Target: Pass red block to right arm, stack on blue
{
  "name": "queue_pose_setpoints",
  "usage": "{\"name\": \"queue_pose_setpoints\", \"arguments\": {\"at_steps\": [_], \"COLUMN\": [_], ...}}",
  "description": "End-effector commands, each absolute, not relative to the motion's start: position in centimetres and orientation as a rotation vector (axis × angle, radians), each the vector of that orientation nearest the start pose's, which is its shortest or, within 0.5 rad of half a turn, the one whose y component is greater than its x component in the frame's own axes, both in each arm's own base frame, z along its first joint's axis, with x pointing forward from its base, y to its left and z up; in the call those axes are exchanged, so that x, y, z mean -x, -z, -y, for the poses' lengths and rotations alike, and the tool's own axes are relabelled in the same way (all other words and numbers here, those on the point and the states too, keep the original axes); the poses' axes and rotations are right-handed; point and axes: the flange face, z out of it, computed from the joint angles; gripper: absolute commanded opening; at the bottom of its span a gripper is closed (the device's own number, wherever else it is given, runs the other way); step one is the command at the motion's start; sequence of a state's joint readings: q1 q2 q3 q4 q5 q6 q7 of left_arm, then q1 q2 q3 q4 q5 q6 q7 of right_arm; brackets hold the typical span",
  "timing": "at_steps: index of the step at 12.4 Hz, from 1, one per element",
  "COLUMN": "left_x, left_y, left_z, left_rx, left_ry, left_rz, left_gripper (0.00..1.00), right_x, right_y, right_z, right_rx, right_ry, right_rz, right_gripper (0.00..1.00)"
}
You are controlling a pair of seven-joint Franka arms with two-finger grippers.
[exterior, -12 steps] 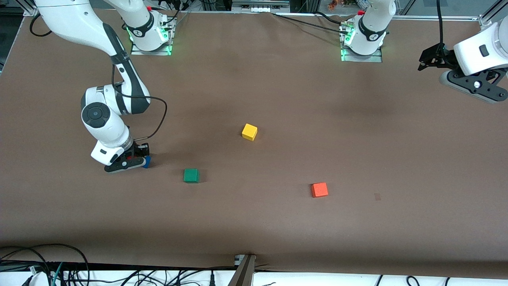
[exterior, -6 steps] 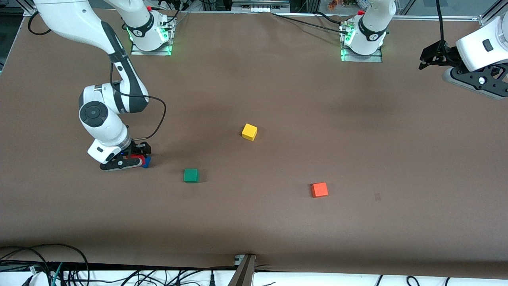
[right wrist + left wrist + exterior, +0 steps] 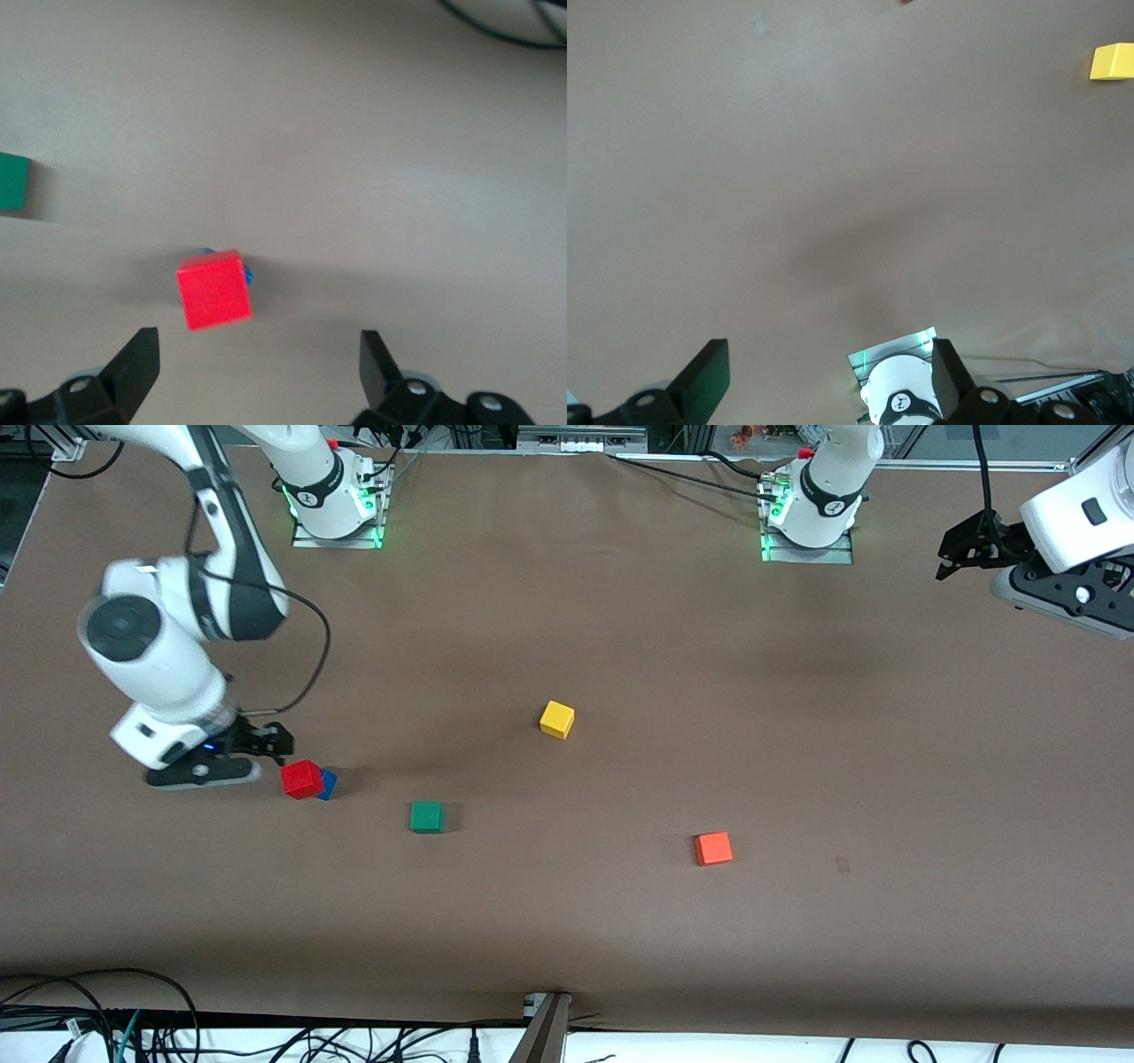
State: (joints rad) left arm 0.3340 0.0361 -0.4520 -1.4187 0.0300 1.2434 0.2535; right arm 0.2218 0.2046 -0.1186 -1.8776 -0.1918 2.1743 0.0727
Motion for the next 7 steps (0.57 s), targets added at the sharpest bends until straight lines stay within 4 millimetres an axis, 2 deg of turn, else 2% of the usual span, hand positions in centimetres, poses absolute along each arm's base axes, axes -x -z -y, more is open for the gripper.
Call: {"name": "queue_pose_setpoints", "arguments": {"at_steps": [1, 2, 3, 5, 6, 7], "left_x": [-51.8, -51.9, -51.6, -51.0, -51.1, -51.3], "left_y": [-66.1, -65.9, -65.3, -63.4, -62.3, -61.5], "left_z": [5.2, 4.8, 5.1, 5.5, 5.5, 5.0], "left_rx": [3.064, 3.079, 3.094, 3.096, 3.097, 3.102], "left_ry": [-0.254, -0.221, -0.198, -0.165, -0.146, -0.13], "left_rz": [-0.506, -0.4, -0.278, -0.101, -0.094, -0.077], "left_gripper": [1.0, 1.0, 1.0, 1.0, 1.0, 1.0], "right_x": [-61.3, -60.9, -60.3, -59.8, -60.1, -60.6], "right_y": [-49.5, -51.9, -53.5, -55.1, -55.0, -56.0], "right_z": [-5.0, -3.6, -3.6, -2.1, -1.4, -0.8], "right_rx": [3.227, 3.185, 3.166, 3.159, 3.159, 3.165], "right_ry": [-0.013, -0.127, -0.175, -0.157, -0.151, -0.091], "right_rz": [0.03, -0.055, -0.072, -0.087, -0.102, -0.115], "right_gripper": [1.0, 1.0, 1.0, 1.0, 1.0, 1.0]}}
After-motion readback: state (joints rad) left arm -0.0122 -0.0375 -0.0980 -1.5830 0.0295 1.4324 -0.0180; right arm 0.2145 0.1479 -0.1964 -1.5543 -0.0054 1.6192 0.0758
